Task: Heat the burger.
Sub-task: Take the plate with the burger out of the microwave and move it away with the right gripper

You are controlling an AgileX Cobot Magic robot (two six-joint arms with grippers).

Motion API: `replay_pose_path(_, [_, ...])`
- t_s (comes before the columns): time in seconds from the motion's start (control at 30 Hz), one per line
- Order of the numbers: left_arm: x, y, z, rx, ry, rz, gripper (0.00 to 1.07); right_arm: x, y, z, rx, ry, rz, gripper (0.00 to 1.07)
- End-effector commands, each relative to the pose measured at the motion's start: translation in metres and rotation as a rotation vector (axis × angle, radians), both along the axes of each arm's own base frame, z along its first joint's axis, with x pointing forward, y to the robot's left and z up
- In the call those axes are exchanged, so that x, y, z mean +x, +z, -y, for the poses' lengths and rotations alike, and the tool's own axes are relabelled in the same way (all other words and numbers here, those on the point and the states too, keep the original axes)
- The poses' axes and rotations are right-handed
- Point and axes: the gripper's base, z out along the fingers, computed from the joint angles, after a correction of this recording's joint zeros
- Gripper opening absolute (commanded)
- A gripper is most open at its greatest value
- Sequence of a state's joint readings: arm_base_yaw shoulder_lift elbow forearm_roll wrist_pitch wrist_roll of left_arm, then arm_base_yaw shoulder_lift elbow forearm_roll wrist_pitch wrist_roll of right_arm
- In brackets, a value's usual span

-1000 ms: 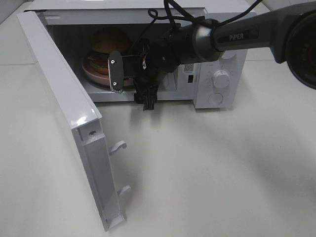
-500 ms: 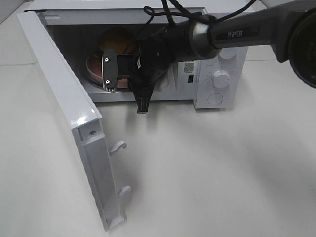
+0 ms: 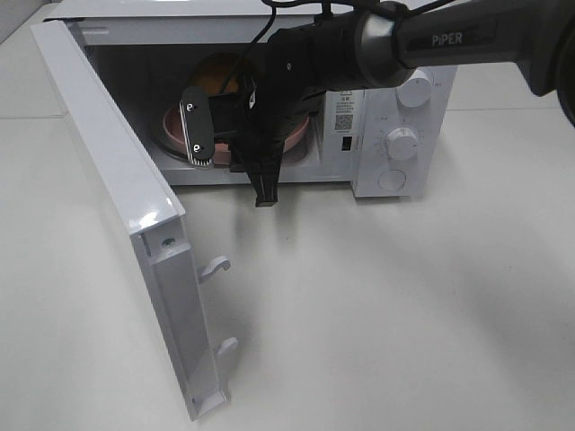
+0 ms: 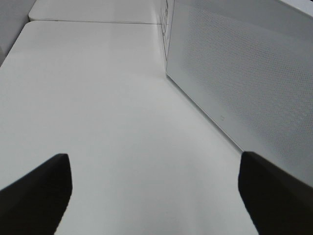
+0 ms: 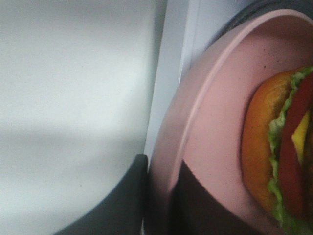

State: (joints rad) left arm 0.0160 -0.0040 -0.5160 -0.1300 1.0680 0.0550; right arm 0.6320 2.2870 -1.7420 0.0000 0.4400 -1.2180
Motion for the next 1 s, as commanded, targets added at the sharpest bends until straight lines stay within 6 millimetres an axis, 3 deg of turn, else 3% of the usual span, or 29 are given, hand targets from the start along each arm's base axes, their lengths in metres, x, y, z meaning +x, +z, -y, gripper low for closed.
replay_pose_path(0.03, [-0.002,-0.001,0.000,-0.001,0.002,0.012,0.84,-0.007,0.004,0.000,-0.033,0.034,-0.043,0.03])
replay_pose_path(0.37, [-0.002,-0.001,0.000,-0.001,0.002,0.012,0.84,-0.012,0.024,0.006,-0.050,0.044,-0.028,0.03])
replay_pose_path(0.53, [-0.002,-0.001,0.000,-0.001,0.002,0.012,0.84,-0.021,0.025,0.024,-0.086,0.066,-0.012,0.03])
replay_pose_path(1.0, [-0.002,-0.001,0.000,-0.001,0.002,0.012,0.84,-0.047,0.035,0.052,-0.095,0.137,0.075,0.04])
